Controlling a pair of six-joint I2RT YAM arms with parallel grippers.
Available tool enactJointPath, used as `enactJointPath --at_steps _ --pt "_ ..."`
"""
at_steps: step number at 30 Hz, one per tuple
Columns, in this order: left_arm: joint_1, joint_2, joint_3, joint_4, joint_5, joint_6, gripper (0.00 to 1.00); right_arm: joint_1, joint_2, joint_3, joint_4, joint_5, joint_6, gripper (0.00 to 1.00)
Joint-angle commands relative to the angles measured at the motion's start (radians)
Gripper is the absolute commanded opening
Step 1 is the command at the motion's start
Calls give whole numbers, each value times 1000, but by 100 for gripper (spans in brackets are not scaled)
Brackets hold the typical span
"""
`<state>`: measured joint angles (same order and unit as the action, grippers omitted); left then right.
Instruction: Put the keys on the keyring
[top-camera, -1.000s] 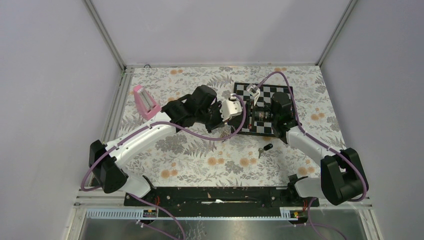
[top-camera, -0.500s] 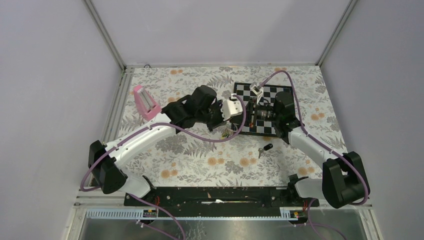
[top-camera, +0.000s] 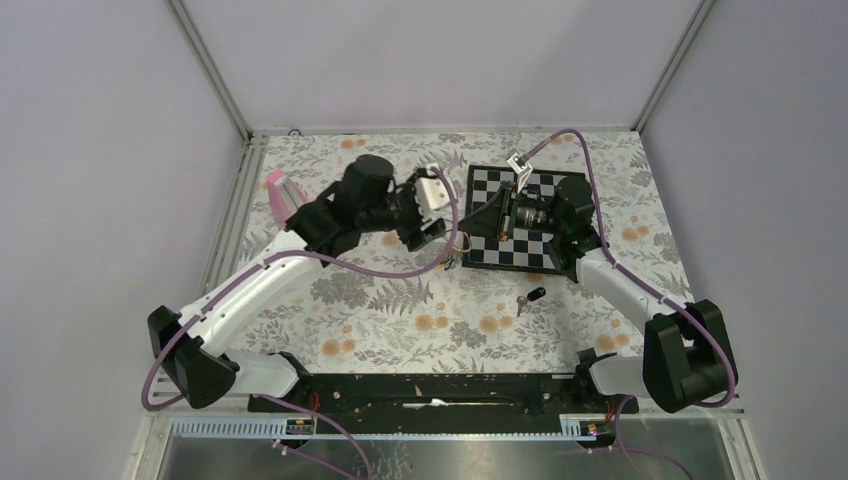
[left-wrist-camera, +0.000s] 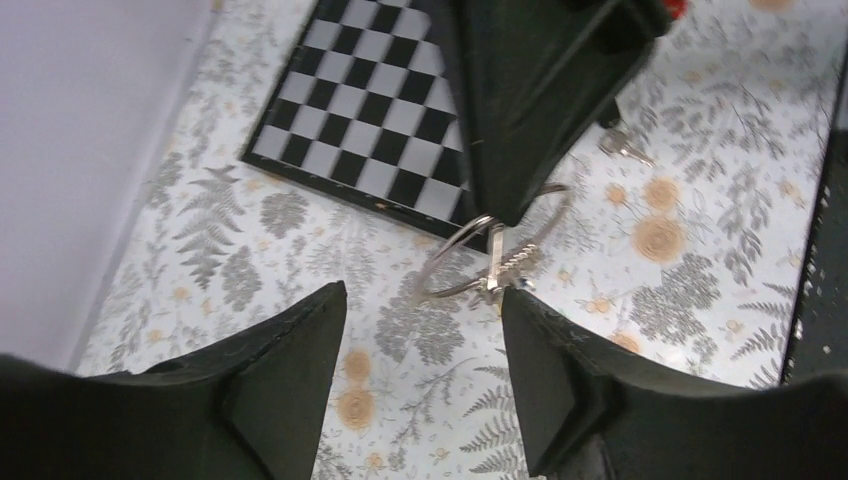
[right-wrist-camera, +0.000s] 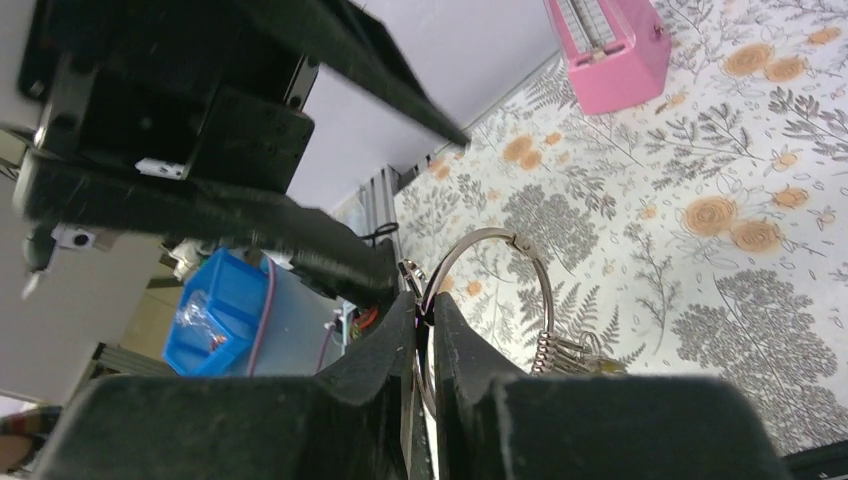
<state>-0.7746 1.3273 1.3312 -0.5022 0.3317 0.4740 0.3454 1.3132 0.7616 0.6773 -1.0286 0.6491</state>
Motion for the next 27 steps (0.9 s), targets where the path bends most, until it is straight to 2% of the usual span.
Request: enactJointPath --at_steps 1,7,13,16,22,27 --pt "113 -90 8 132 133 -58 67 -6 14 58 172 35 186 0" --pt "157 -123 -53 167 302 -68 74 -7 59 54 338 69 403 0" --pt "161 -117 -75 170 387 -41 74 -7 61 30 381 86 450 0" --pt "165 -114 -93 195 381 -41 73 -6 57 17 425 90 476 0" --pt "187 -109 -133 277 430 -94 73 -6 54 -3 470 102 510 0" --pt "188 -85 -145 310 501 -121 67 -6 49 -11 478 108 513 0"
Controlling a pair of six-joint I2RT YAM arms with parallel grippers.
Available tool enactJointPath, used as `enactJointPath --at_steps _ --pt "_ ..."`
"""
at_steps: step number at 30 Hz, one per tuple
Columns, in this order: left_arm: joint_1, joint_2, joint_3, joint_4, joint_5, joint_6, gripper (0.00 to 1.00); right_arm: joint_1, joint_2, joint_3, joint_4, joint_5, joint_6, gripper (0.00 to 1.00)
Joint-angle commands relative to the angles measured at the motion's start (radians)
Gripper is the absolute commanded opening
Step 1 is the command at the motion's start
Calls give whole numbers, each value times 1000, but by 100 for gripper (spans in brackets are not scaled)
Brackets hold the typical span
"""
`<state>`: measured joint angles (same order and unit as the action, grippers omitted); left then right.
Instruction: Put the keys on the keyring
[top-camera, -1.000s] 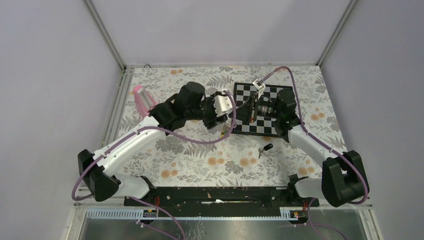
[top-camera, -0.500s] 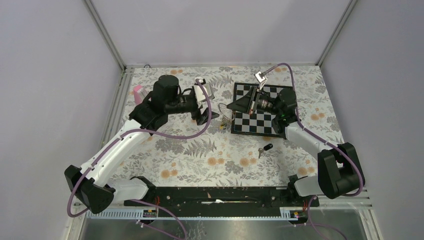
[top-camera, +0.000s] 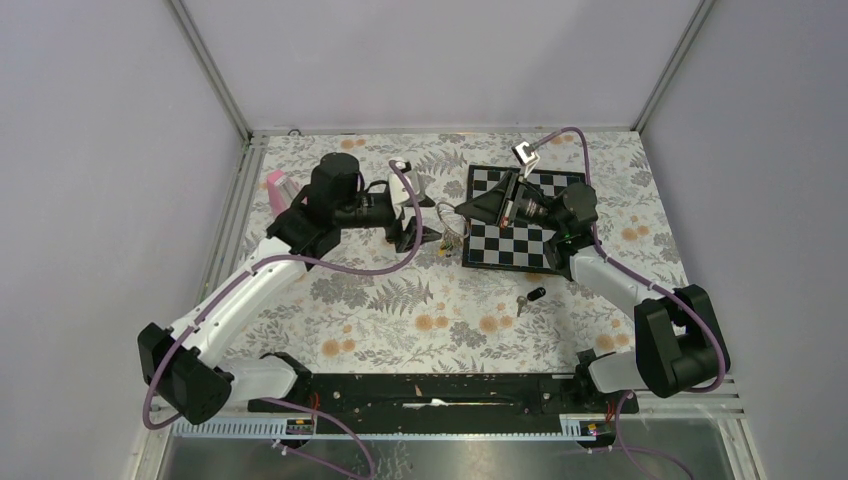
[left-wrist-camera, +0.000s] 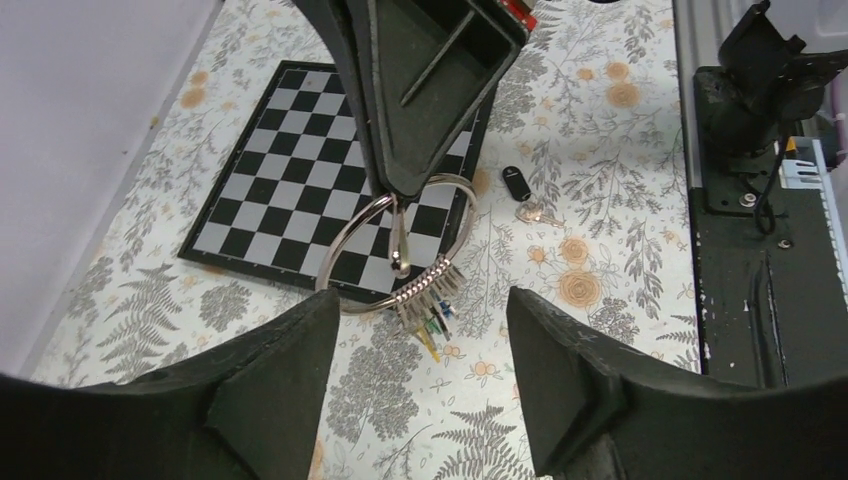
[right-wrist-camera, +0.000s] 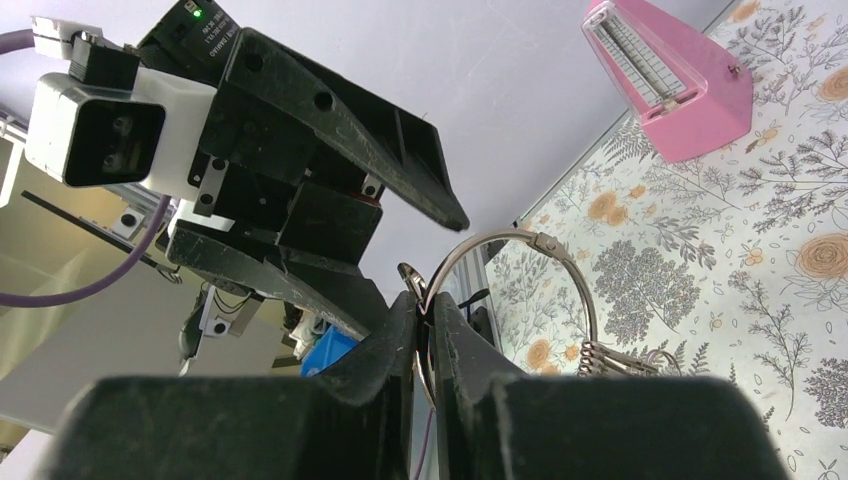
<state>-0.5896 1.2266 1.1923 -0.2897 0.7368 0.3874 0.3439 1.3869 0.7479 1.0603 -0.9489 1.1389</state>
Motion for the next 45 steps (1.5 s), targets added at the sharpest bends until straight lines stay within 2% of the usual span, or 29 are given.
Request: enactJointPath --at_steps 1,10,18,30,45 --pt "4 22 -6 107 105 -47 66 -5 -26 1 96 30 22 0" --pt "11 50 -11 178 152 -149 53 -5 -37 -14 89 37 10 0" --pt "18 56 -18 201 153 -177 33 -6 -40 -16 89 38 6 0" --pt "22 81 -18 228 150 -221 22 -9 -45 -21 85 41 2 0" --pt "31 67 -22 232 142 -233 3 -14 -52 -28 62 41 -31 0"
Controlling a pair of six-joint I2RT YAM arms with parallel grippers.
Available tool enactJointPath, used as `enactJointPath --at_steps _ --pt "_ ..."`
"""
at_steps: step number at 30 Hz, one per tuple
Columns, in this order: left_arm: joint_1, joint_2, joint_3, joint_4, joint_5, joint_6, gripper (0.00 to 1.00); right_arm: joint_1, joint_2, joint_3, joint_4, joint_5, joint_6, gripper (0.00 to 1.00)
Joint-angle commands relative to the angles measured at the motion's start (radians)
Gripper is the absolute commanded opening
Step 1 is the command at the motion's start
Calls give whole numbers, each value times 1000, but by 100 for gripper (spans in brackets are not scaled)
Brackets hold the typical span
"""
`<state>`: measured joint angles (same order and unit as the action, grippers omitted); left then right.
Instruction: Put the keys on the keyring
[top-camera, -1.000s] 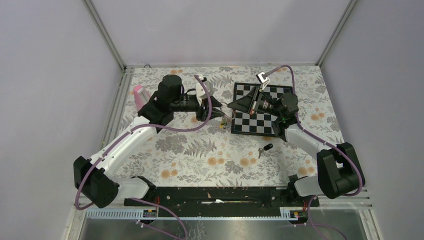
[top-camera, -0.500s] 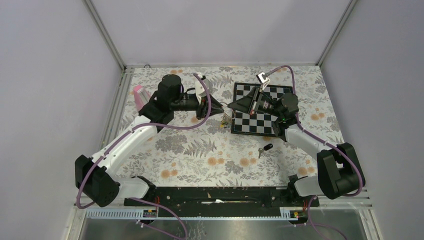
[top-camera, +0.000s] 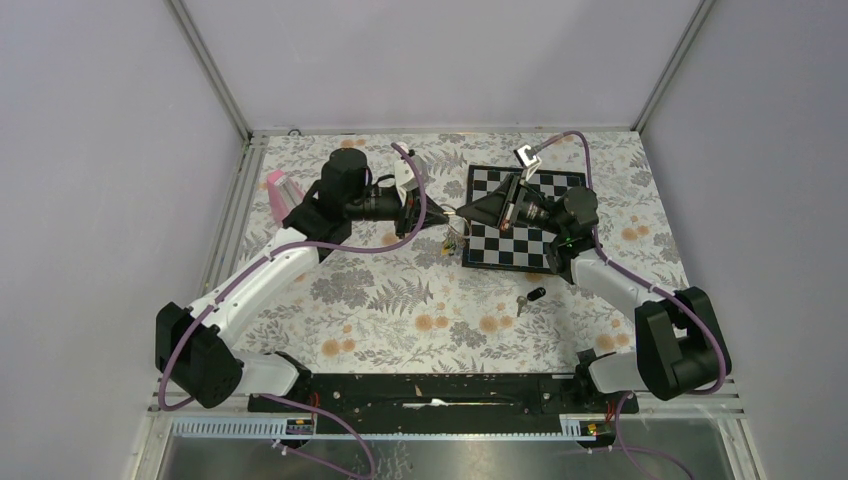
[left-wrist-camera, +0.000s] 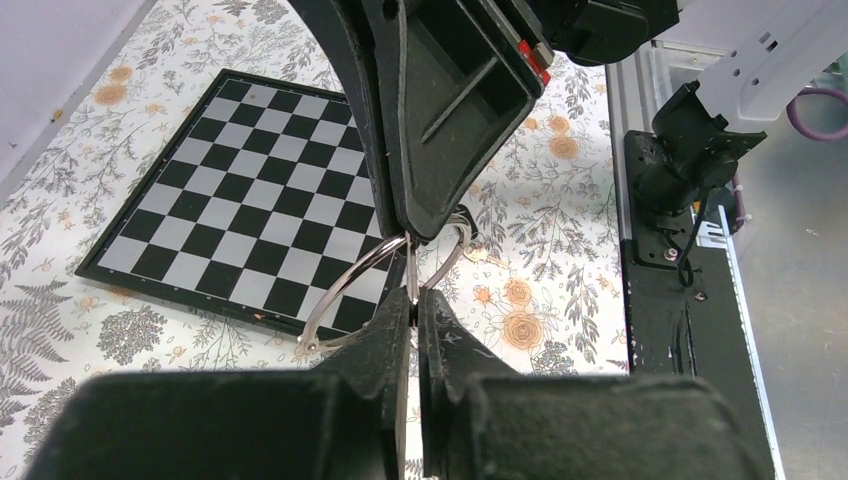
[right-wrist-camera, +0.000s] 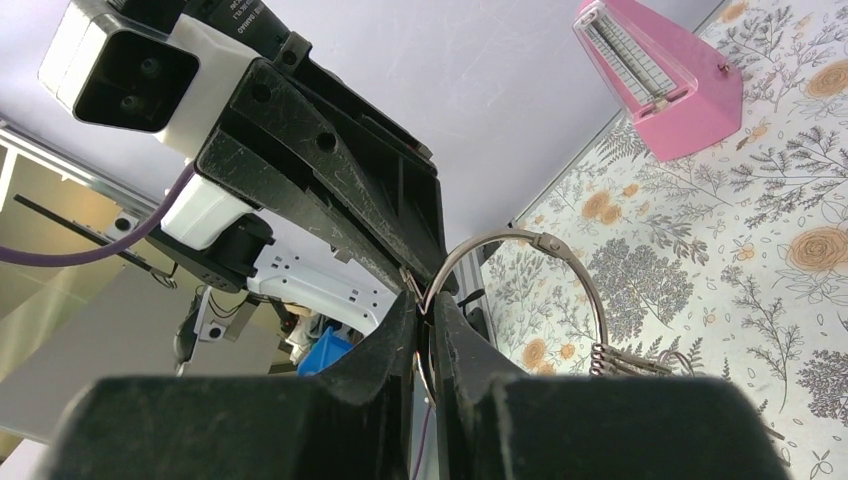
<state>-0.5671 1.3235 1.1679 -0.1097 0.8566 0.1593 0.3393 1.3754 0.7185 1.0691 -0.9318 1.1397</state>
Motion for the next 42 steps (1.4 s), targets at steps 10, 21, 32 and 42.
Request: enactJointPath --at_steps 10,21,32,42 --pt "7 -24 41 -1 28 -17 0 -10 -88 -1 -99 2 -242 8" --pt "4 -20 172 -366 18 194 0 -46 -242 98 -647 -108 -714 68" --pt "-78 -38 292 -685 -114 409 0 -46 -297 200 -1150 -135 -1287 77" --pt "-130 37 342 -696 -201 387 0 -46 -300 172 -1226 -143 -1413 80"
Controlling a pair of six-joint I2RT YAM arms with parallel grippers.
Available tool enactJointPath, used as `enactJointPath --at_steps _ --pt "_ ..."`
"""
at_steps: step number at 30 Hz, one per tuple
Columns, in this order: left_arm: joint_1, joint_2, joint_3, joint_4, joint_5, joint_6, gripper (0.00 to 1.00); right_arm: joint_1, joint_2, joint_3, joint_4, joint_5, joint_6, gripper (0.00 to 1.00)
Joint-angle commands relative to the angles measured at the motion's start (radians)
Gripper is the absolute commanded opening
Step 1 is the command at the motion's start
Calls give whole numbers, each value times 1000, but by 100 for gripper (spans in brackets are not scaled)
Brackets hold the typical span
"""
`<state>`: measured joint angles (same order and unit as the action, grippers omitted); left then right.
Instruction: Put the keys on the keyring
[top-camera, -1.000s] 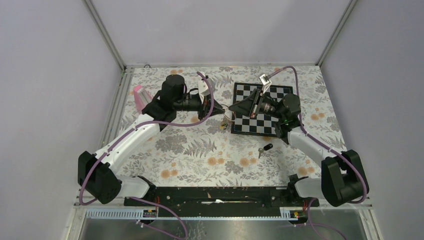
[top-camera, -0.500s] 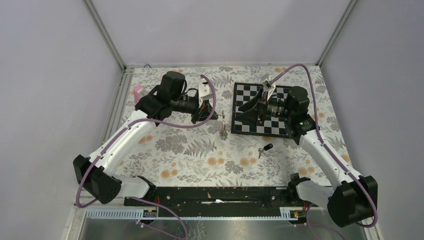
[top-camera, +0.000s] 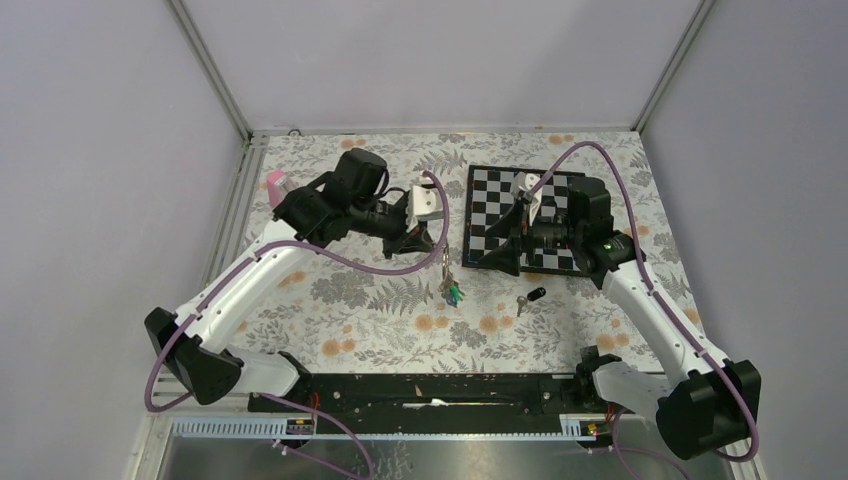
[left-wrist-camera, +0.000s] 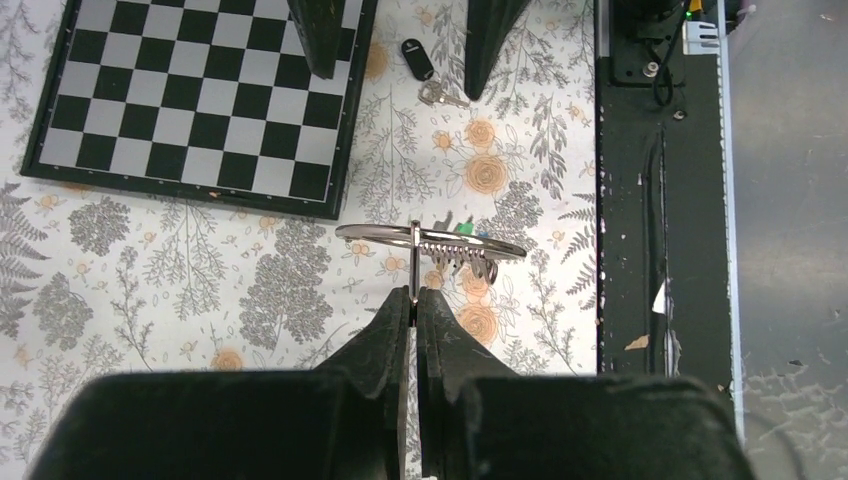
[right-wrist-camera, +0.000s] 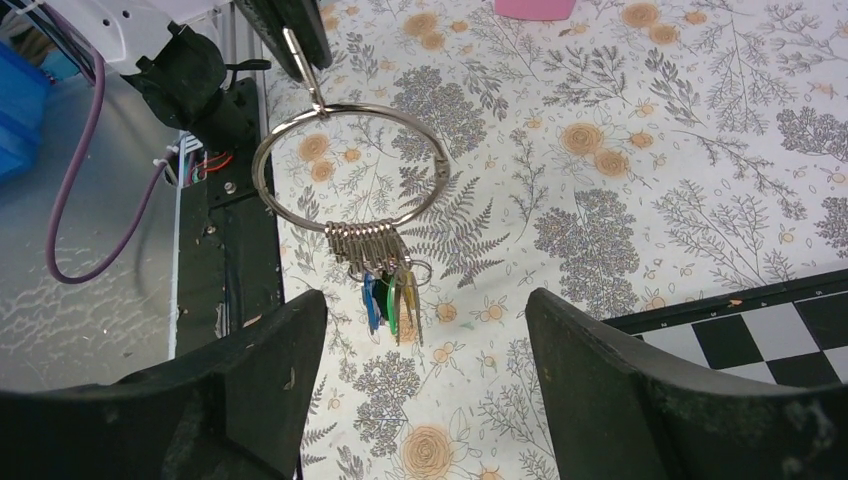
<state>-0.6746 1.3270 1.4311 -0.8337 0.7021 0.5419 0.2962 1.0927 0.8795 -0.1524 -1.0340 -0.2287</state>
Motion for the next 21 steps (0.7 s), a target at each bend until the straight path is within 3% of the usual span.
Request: enactJointPath --at_steps 1,8,21 --pt "-30 47 82 32 -60 -9 0 -3 -19 21 -15 -51 -44 81" --pt "-69 76 58 73 -50 -66 0 -3 21 133 -165 -81 -114 81" --pt "-69 54 4 127 -47 -95 0 -3 -2 73 -58 -72 -90 84"
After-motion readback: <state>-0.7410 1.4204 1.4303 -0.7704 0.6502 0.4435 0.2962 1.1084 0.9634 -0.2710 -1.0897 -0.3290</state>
